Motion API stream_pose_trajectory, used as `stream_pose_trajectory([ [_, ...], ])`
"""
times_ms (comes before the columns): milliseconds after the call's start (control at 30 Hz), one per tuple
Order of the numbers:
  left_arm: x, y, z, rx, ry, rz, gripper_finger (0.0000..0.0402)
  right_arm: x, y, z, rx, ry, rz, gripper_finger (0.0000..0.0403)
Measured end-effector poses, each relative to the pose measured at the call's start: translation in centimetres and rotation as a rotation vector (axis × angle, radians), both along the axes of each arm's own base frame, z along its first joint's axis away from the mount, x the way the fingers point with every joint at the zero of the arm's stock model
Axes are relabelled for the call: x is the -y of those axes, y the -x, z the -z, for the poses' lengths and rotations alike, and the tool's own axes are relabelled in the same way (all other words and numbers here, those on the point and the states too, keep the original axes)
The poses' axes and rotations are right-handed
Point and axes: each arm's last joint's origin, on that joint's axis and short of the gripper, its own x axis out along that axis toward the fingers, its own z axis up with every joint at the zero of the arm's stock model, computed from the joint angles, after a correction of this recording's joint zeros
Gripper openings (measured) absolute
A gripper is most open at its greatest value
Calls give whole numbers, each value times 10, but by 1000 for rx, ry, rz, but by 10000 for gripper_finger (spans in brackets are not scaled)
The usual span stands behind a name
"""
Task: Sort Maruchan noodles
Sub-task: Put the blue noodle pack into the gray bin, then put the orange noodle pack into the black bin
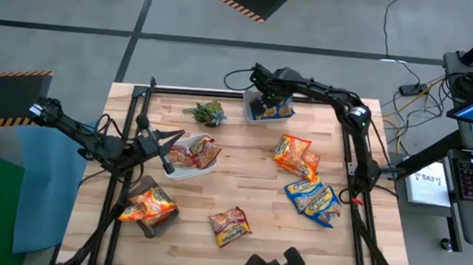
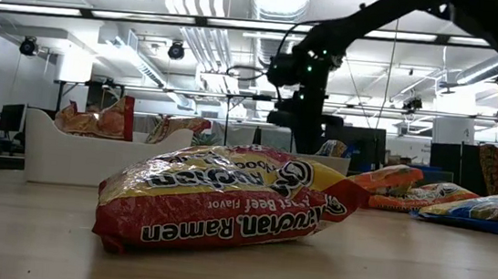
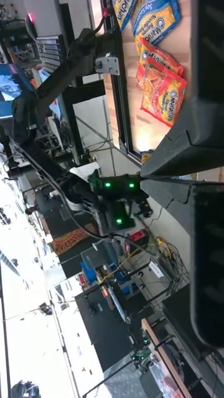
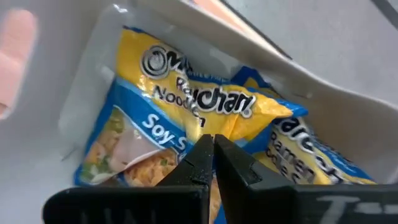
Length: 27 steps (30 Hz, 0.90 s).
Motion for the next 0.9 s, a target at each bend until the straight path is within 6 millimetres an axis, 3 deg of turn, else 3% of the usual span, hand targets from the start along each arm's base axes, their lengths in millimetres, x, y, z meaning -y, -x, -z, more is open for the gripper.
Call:
stream_pose_trajectory([
  [300,0,0,0,-3,-2,0,0,5,-9,31,-34,-22,-8,8],
  [500,0,0,0,-3,-1,0,0,3,-17,35,-18,1,-42,8],
  [733,0,0,0,-5,-2,0,0,-10,-16,-1,41,42,-67,8],
  [900,0,0,0,-4,-2,0,0,-36,-13,-36,75,62,-106,8],
])
